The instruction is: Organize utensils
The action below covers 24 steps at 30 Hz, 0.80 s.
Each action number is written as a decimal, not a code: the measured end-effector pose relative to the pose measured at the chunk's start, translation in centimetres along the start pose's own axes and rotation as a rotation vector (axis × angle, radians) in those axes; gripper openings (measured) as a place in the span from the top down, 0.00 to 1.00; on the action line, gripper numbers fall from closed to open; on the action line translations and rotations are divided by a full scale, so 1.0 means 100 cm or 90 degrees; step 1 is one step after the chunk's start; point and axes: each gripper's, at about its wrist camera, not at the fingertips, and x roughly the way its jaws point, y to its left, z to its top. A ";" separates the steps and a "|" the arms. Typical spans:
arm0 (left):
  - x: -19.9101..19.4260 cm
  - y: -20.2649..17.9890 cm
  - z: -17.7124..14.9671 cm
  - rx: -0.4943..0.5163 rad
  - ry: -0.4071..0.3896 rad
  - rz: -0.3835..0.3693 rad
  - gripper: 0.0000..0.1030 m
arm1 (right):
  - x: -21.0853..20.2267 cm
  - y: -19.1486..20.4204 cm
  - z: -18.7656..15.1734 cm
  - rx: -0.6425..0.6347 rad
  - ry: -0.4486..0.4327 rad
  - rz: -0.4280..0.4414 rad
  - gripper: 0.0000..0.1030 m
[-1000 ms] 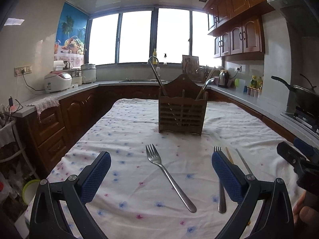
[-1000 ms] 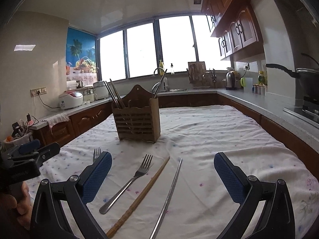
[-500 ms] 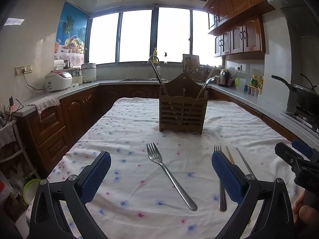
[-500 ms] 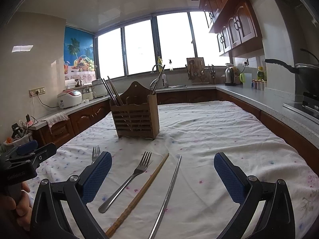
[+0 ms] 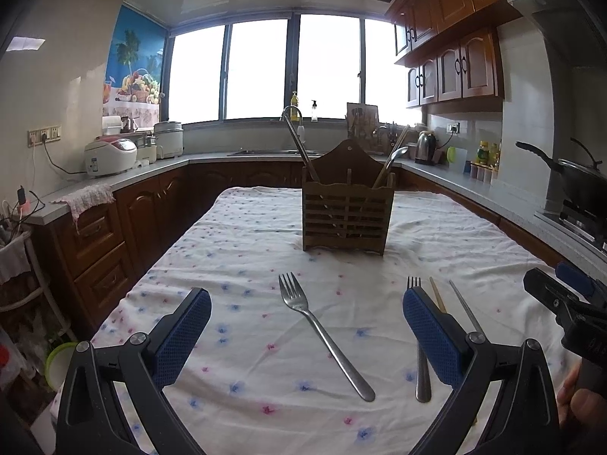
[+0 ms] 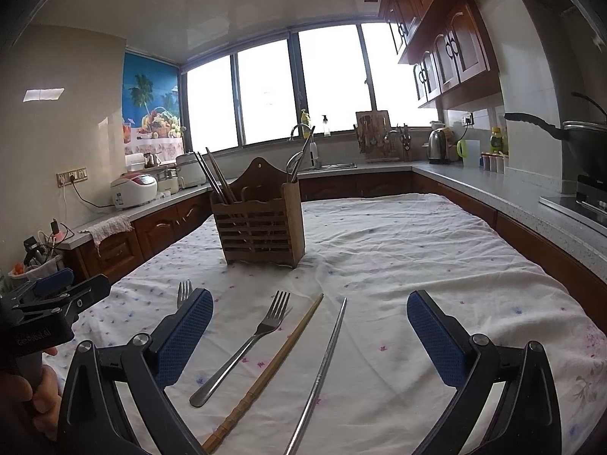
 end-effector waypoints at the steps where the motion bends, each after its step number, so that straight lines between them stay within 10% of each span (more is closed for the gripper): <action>1: 0.000 0.000 0.000 0.000 0.000 0.000 0.01 | 0.000 0.000 0.000 0.000 -0.001 0.000 0.00; 24: 0.000 -0.003 0.001 0.001 -0.002 0.001 0.01 | 0.000 0.001 0.001 0.003 -0.005 0.008 0.00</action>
